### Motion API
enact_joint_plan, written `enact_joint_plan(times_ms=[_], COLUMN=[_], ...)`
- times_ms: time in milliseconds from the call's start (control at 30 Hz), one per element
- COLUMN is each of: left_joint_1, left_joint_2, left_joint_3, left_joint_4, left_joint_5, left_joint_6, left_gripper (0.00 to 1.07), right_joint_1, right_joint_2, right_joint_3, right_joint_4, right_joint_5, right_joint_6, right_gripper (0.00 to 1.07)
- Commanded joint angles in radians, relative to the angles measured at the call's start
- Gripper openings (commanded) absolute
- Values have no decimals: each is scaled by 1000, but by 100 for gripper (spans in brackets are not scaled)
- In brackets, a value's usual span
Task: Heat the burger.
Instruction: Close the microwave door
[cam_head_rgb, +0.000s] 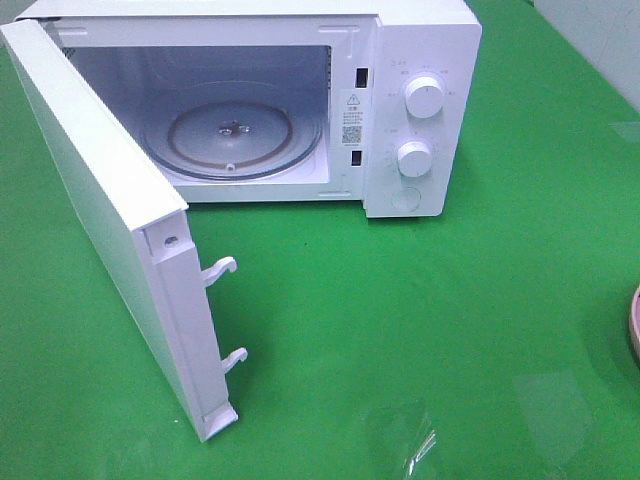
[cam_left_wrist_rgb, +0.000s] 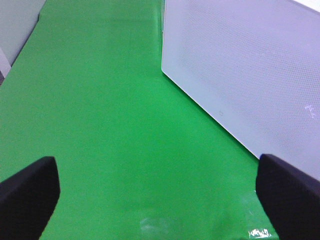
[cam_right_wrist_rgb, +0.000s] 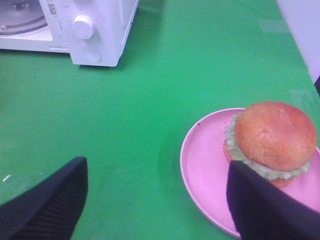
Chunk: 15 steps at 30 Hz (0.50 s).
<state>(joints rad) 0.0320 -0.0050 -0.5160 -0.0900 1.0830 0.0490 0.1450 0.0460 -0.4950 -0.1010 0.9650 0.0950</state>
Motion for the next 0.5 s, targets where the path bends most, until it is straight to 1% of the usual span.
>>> enact_joint_plan(times_ms=[33,167,500], left_joint_1=[3,3,3], left_joint_2=[-5,-5,-5], left_joint_3=[0,0,0], left_joint_4=[-2,-2,-3], left_joint_5=[-11,-11,-11], left_joint_6=[-6,-6,-6], left_gripper=[100,100,100], right_joint_1=[-54,-74,-74], right_joint_2=[-61,-77,-77], right_joint_3=[3,4,4], right_joint_4=[6,7,6], right_joint_5=[-4,-4,-4], right_joint_6=[-12,-12,-10], right_gripper=[74,74,74])
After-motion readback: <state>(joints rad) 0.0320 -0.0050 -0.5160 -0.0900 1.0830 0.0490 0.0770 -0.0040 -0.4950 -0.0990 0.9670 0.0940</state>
